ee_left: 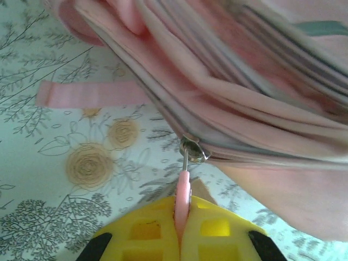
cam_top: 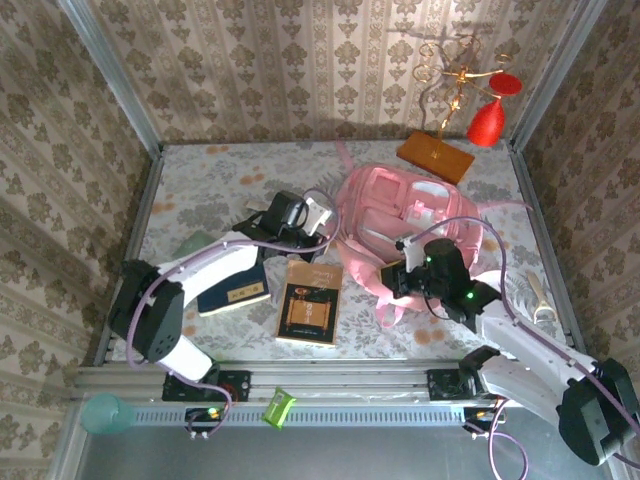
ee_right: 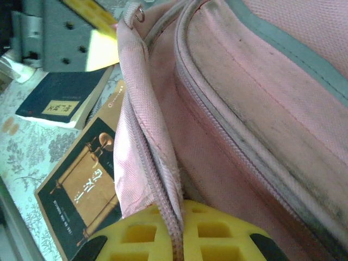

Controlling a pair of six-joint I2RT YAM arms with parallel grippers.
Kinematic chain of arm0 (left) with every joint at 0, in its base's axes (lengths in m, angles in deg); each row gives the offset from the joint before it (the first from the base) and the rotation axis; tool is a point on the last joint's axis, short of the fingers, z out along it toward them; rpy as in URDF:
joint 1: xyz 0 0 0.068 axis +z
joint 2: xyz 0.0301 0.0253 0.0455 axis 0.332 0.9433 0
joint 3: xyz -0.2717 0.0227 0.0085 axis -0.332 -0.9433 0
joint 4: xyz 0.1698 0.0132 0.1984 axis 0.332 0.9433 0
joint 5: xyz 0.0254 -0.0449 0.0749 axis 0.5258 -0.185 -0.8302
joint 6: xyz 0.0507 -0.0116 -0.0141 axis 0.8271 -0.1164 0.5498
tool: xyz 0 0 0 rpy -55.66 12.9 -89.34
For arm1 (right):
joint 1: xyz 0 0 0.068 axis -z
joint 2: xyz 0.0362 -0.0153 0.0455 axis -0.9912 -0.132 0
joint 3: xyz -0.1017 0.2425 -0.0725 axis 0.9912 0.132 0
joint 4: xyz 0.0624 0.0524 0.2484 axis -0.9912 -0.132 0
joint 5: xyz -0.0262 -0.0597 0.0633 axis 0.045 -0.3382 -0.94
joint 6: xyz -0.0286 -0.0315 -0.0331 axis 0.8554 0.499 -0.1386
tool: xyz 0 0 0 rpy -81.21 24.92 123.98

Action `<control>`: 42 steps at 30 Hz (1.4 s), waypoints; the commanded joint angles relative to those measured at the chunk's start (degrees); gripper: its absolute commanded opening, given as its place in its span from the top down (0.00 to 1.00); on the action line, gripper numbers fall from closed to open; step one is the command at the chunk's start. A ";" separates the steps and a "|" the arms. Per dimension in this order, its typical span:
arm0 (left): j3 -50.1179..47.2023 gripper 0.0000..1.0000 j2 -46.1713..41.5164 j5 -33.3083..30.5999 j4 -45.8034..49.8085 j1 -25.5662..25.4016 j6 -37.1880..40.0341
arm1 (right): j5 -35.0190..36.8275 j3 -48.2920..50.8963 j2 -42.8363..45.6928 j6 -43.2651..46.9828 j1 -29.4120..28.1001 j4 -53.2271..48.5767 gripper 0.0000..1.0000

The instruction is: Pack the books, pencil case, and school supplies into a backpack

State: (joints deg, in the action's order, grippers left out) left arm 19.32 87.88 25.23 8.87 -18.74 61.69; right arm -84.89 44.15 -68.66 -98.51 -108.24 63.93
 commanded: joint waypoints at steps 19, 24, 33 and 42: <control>6.06 0.89 11.95 -7.11 -9.29 10.48 -0.96 | -11.67 2.40 2.18 -4.40 7.81 1.38 1.00; 0.71 0.55 6.42 -0.28 -12.25 10.55 -4.71 | -12.94 -0.30 -2.97 -6.39 6.59 3.02 0.68; -2.15 0.39 1.43 5.32 -9.37 10.54 -7.82 | 4.09 -13.62 -18.83 6.60 -5.15 -7.26 0.41; -6.96 0.38 -6.96 2.91 -6.34 10.45 -7.47 | 10.03 -21.67 -32.22 11.95 -12.05 -12.22 0.49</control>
State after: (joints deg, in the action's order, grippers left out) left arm 13.74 82.54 28.73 0.43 -8.01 54.58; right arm -79.38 24.24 -98.16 -89.92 -119.27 55.38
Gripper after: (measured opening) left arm 0.616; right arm 0.525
